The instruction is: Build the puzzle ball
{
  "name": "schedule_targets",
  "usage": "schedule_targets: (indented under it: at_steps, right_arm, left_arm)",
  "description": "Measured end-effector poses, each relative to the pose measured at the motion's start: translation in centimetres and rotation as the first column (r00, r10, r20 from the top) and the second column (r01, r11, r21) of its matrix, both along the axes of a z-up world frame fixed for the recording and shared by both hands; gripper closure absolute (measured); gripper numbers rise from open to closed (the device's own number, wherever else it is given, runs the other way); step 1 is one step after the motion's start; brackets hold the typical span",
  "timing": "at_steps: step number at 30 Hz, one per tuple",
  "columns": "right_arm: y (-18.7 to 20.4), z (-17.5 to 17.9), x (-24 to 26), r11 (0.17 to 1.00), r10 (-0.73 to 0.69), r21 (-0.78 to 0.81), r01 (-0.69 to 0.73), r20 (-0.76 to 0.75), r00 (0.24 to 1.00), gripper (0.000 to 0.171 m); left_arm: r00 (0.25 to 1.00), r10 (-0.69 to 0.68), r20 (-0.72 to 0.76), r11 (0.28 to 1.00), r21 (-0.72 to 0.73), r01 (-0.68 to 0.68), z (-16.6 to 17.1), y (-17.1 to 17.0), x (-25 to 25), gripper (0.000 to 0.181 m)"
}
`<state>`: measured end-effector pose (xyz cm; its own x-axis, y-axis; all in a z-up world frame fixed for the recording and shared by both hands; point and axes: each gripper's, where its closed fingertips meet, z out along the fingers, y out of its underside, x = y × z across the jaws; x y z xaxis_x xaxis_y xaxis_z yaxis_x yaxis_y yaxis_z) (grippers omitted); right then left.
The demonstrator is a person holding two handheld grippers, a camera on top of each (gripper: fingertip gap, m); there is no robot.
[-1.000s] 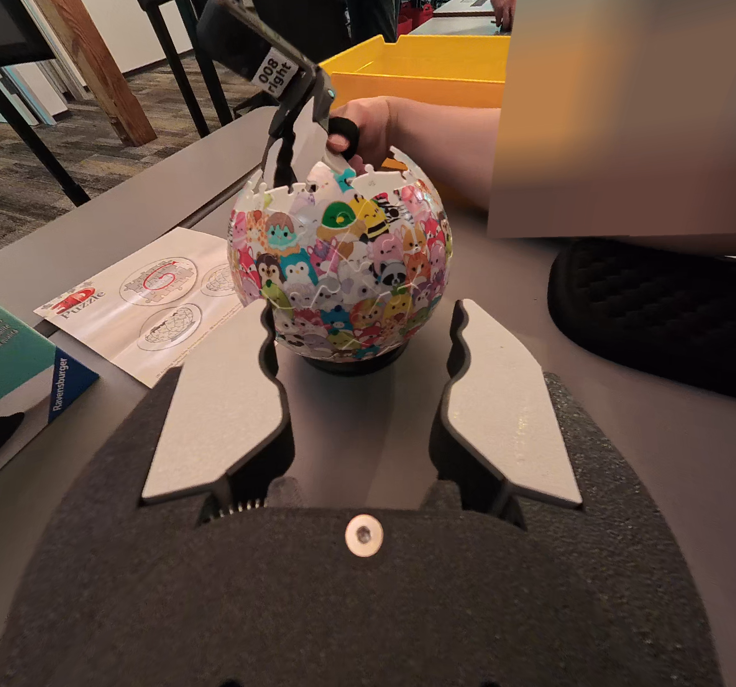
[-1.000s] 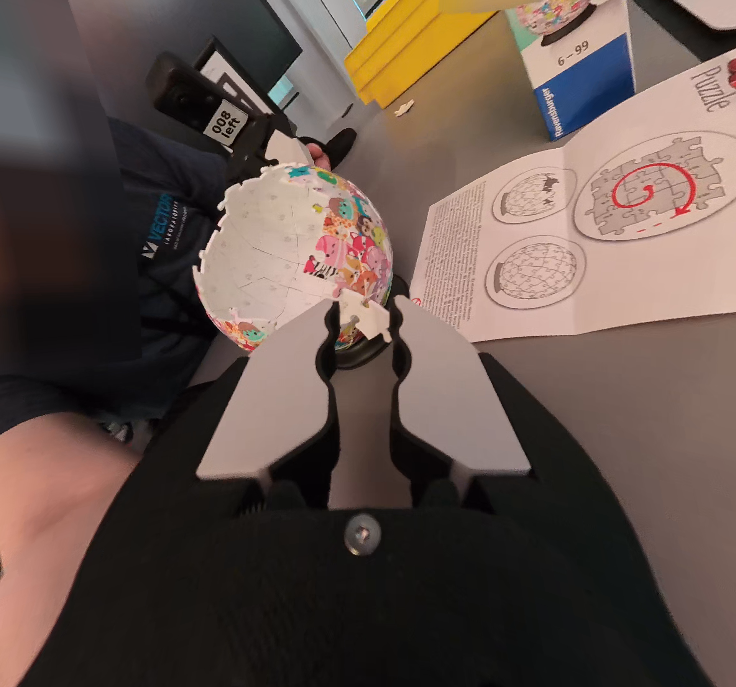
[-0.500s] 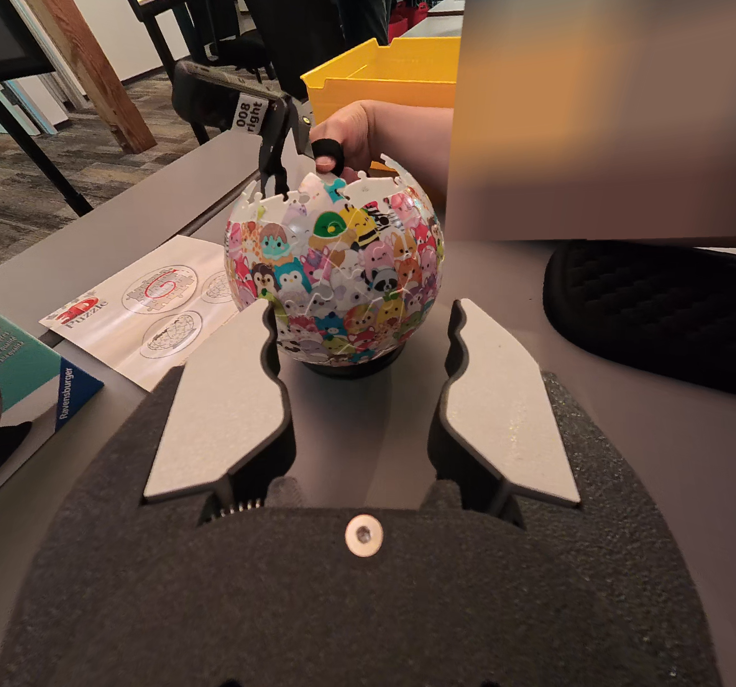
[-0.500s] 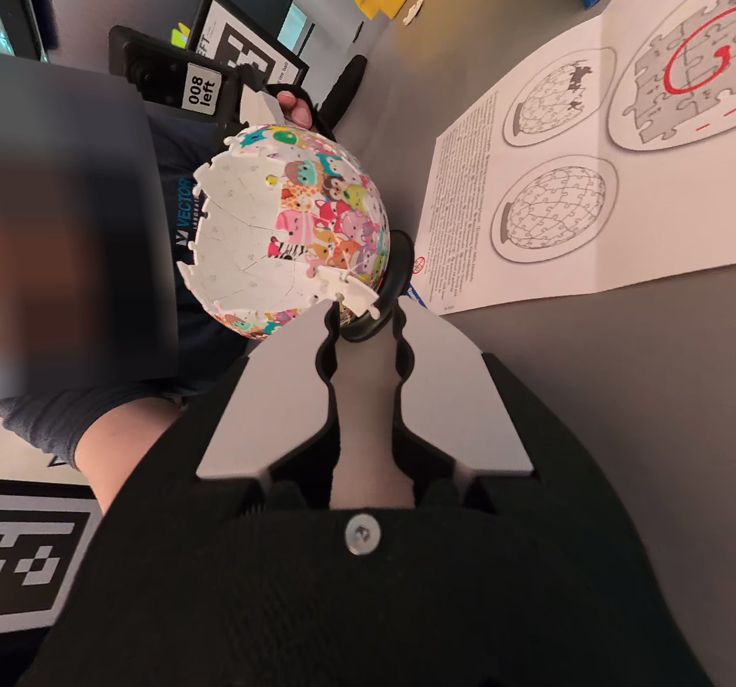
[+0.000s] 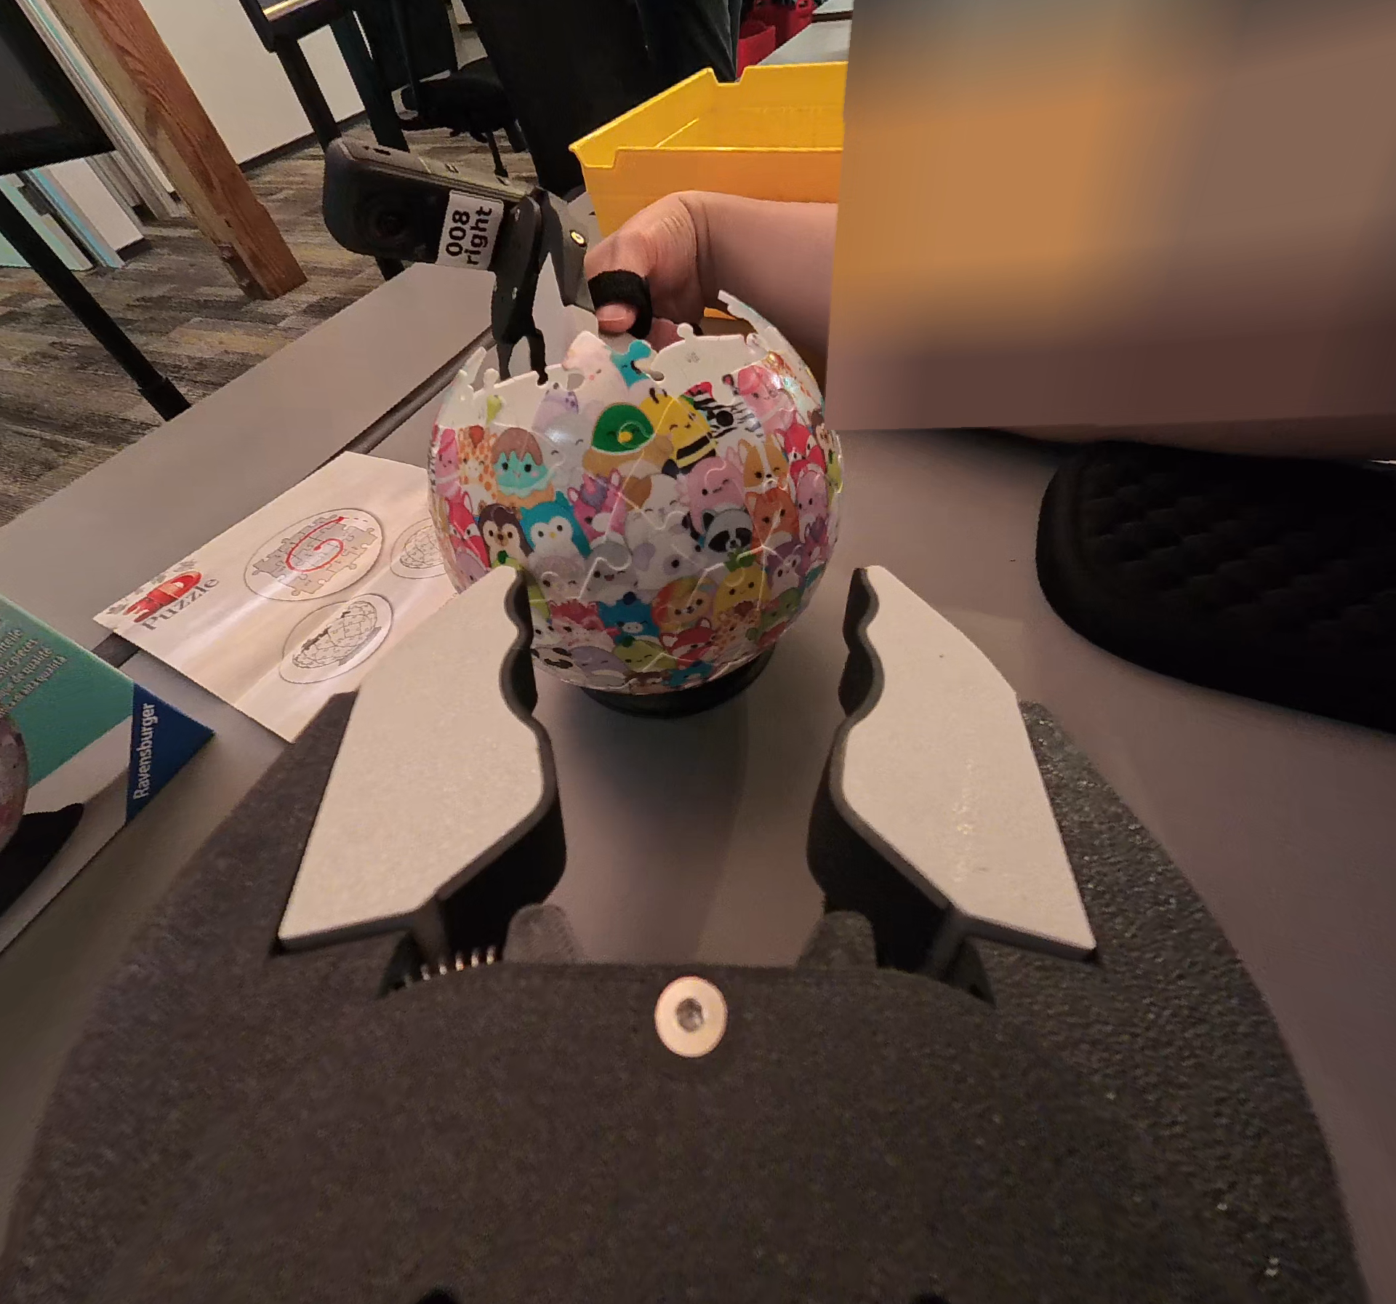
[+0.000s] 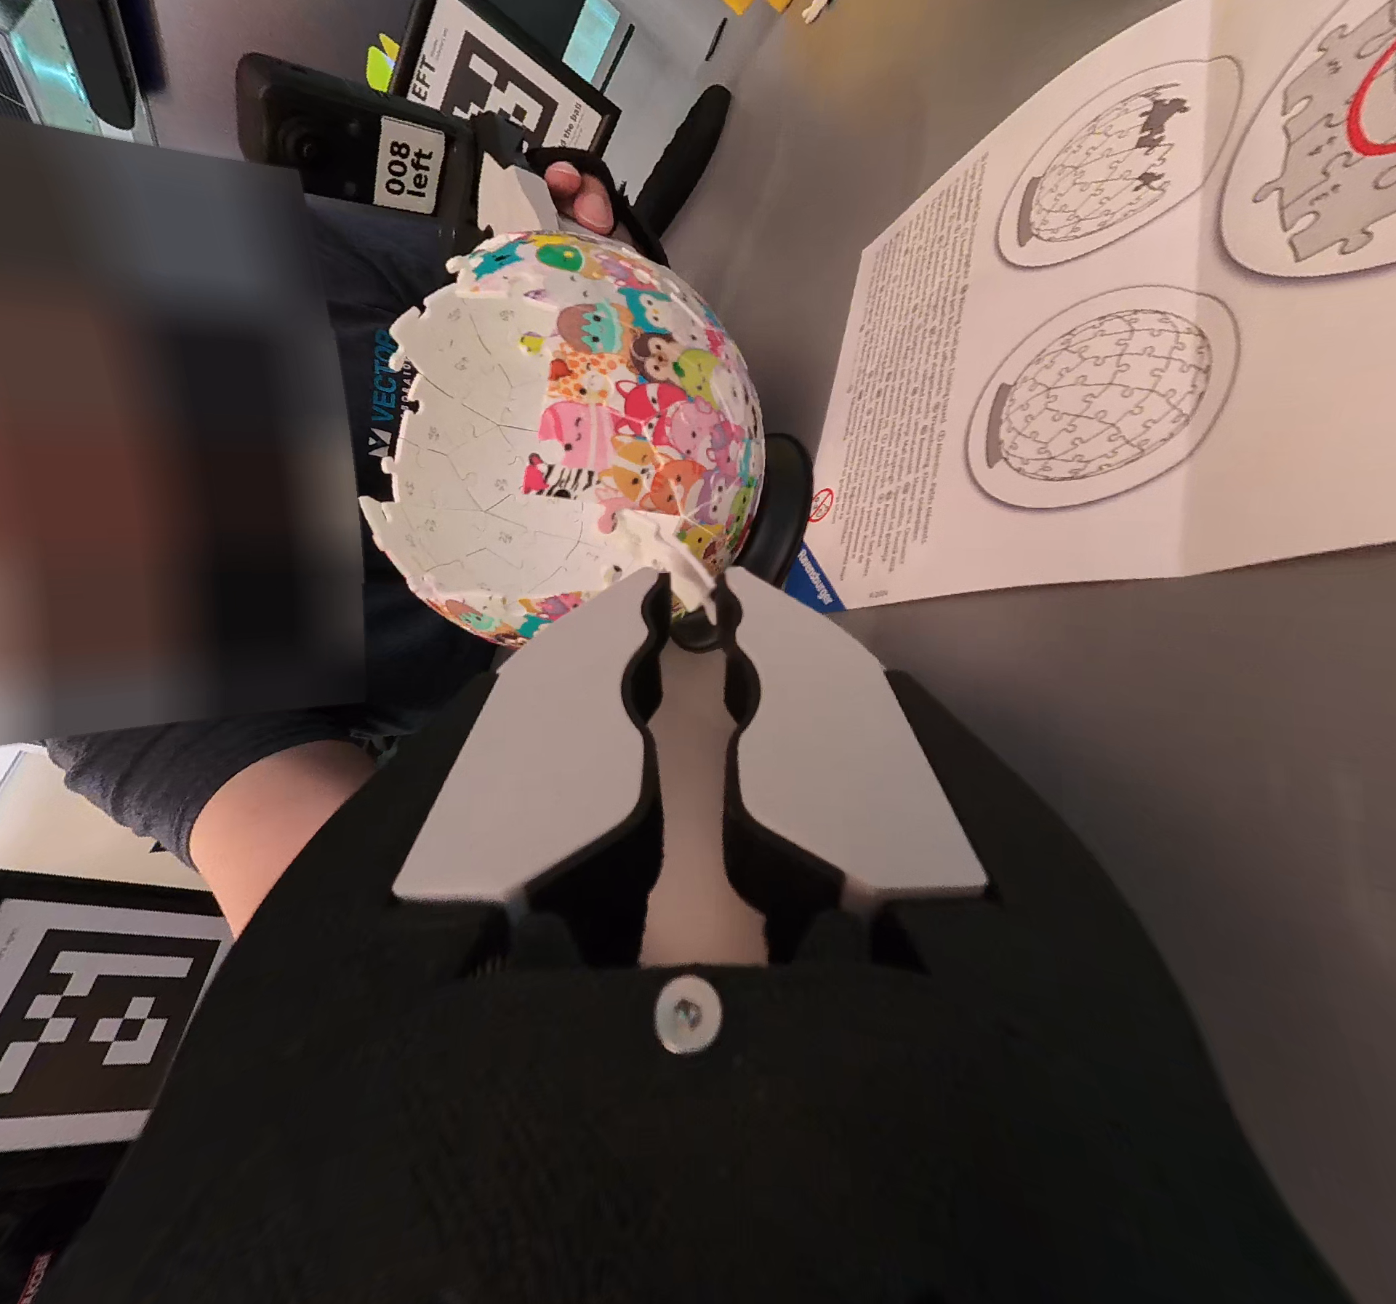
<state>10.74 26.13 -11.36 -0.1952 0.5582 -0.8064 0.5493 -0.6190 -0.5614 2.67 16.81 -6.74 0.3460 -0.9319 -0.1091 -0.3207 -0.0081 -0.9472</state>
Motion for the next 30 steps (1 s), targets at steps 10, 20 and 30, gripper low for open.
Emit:
schedule_targets:
  at_steps: [10, 20, 30]
  right_arm:
    - [-0.61, 0.34, 0.25, 0.999, 0.028, 0.022, -0.028, -0.026, 0.999, 0.169]
    - [-0.7, 0.77, 0.4, 0.995, 0.026, 0.098, -0.024, -0.015, 1.0, 0.169]
    - [-0.35, 0.98, 0.52, 0.993, 0.013, 0.114, -0.01, -0.021, 1.0, 0.169]
  left_arm:
    - [1.0, -0.001, 0.005, 1.0, -0.004, 0.001, 0.03, 0.02, -0.02, 0.103]
    - [1.0, 0.001, -0.001, 1.0, 0.001, -0.001, -0.01, 0.04, -0.11, 0.104]
    - [1.0, 0.002, 0.002, 1.0, 0.009, -0.002, 0.24, -0.02, -0.23, 0.104]
